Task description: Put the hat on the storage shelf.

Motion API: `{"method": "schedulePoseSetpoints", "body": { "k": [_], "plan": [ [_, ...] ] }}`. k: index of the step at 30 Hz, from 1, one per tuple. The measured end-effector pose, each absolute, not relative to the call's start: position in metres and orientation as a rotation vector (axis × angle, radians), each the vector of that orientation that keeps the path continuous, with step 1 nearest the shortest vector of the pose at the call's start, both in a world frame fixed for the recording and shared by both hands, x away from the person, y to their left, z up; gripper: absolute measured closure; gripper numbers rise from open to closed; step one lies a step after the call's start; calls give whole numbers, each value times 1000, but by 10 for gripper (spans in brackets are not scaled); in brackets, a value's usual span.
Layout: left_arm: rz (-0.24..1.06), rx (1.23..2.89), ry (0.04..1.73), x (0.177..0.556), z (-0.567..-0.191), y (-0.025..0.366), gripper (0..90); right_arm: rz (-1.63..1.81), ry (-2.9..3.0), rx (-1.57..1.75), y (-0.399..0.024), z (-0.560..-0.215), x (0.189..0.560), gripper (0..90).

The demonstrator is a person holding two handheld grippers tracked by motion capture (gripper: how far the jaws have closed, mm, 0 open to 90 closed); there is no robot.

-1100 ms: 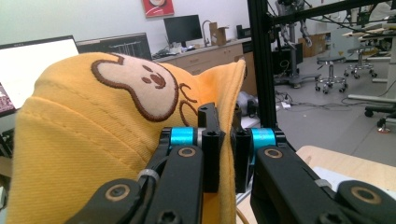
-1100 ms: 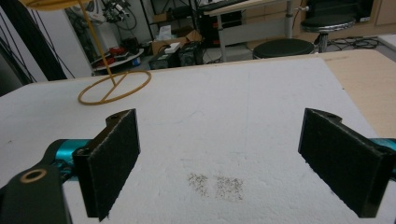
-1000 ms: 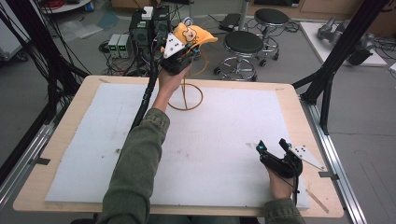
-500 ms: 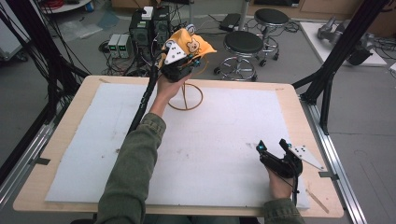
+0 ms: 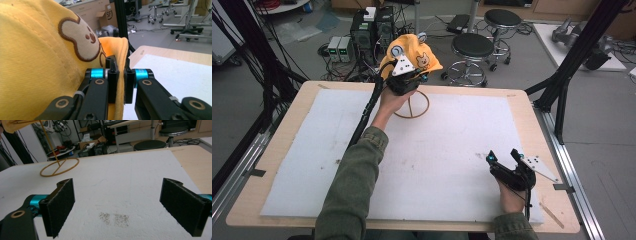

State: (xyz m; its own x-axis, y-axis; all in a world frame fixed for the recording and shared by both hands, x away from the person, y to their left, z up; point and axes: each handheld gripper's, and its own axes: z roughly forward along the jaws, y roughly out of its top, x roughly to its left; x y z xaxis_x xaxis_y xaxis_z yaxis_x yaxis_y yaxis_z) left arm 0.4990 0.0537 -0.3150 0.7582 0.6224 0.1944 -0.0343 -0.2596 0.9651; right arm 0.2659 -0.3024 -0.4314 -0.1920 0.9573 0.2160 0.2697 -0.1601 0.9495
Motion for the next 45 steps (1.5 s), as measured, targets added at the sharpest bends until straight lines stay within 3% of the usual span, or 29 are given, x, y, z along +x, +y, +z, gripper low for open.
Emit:
{"method": "schedulePoseSetpoints", "body": {
  "k": [6, 7, 9, 17, 26, 37, 45],
  "plan": [
    [646, 1734, 459, 497, -314, 53, 758, 1393, 1469, 1441, -302, -431, 266, 115],
    [643, 1729, 453, 496, -313, 51, 673, 1390, 1468, 1440, -302, -431, 266, 115],
    [644, 1730, 448, 495, -313, 50, 611, 1391, 1469, 1440, -302, -431, 266, 115],
    [629, 1713, 448, 492, -311, 48, 470, 1382, 1475, 1429, -302, -431, 265, 115],
    [634, 1672, 466, 489, -302, 56, 422, 1381, 1476, 1429, -302, -431, 265, 115],
    [642, 1618, 513, 486, -293, 68, 285, 1384, 1475, 1431, -302, -432, 266, 115],
    [657, 1553, 543, 480, -285, 87, 279, 1387, 1474, 1431, -302, -432, 266, 115]
  ]
}}
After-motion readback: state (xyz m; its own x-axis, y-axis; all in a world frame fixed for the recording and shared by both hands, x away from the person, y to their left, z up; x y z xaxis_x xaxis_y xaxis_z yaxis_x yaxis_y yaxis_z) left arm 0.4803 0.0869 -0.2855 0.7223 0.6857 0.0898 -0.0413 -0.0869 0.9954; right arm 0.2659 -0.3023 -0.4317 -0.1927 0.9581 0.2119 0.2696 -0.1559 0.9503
